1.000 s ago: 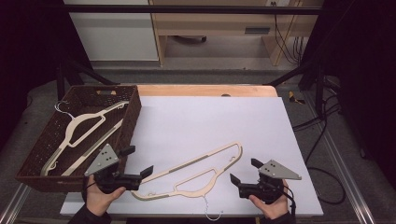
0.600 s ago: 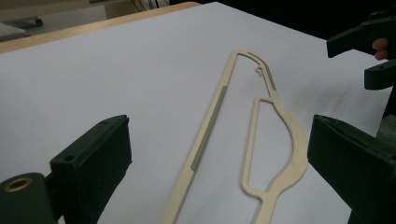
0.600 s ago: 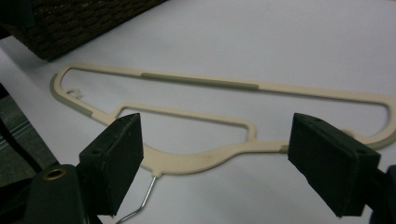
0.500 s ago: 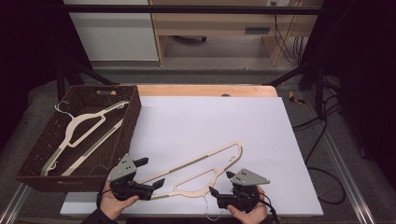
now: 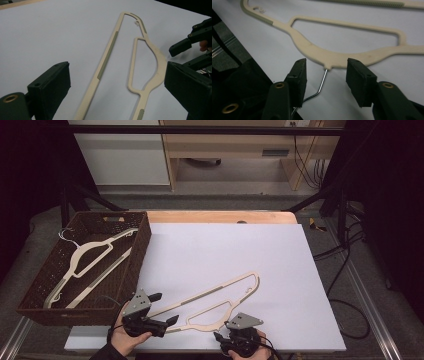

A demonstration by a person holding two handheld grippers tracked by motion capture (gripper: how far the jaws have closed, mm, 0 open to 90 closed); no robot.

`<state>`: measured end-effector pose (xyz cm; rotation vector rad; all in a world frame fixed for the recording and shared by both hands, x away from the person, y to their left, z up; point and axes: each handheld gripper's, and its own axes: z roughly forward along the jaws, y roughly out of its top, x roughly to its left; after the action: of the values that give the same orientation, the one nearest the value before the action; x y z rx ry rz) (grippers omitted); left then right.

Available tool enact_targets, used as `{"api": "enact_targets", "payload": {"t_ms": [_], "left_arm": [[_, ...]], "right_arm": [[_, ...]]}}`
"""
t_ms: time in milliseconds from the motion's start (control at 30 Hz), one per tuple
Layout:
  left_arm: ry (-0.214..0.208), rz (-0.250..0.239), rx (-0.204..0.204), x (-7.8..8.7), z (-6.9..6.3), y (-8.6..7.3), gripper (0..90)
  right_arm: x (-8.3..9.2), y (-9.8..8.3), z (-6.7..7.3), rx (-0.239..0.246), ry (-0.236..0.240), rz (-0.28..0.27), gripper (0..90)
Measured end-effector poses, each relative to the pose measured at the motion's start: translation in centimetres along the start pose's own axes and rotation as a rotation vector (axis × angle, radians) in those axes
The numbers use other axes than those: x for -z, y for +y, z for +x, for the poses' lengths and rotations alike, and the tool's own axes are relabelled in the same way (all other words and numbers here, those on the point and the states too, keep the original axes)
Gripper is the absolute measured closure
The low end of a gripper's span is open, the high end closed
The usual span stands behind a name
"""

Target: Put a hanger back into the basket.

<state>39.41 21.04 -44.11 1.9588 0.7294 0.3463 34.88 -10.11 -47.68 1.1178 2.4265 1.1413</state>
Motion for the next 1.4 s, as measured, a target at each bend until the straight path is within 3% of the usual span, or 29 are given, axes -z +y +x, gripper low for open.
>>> {"api": "enact_targets", "payload": {"t_ms": [33, 300, 467, 667, 1033, 1067, 1200, 1400], "left_arm": [[-0.001, -0.007, 0.007, 0.1, 0.1, 0.0, 6.6], [0.003, 0.005, 0.004, 0.0, 0.2, -0.1, 7.1], [0.006, 0.012, 0.007, -0.1, 0.3, -0.3, 7.4], [0.006, 0.017, 0.005, -0.2, 0.3, -0.3, 7.6], [0.002, 0.025, 0.003, -0.3, 0.1, -0.4, 7.8], [0.001, 0.029, 0.001, -0.4, 0.0, -0.4, 7.9], [-0.004, 0.036, -0.002, -0.5, -0.1, -0.4, 7.8], [-0.019, 0.047, -0.008, -1.0, -0.8, -0.3, 7.8]], "right_arm": [[-0.3, -0.1, 0.2, -0.001, -0.005, 0.014, 59.2], [-0.4, -0.1, 1.2, 0.039, -0.081, 0.054, 77.8], [-0.5, 0.2, 1.6, 0.021, -0.101, 0.079, 87.8], [-0.4, 0.4, 1.0, -0.05, -0.063, 0.087, 88.6], [0.8, 0.1, -0.9, -0.068, -0.129, 0.081, 88.8], [0.5, -0.2, -0.8, -0.09, -0.133, 0.089, 88.3], [0.5, -0.4, -0.9, -0.069, -0.133, 0.075, 87.4], [0.4, -0.3, -0.3, -0.058, -0.175, 0.087, 89.0]]}}
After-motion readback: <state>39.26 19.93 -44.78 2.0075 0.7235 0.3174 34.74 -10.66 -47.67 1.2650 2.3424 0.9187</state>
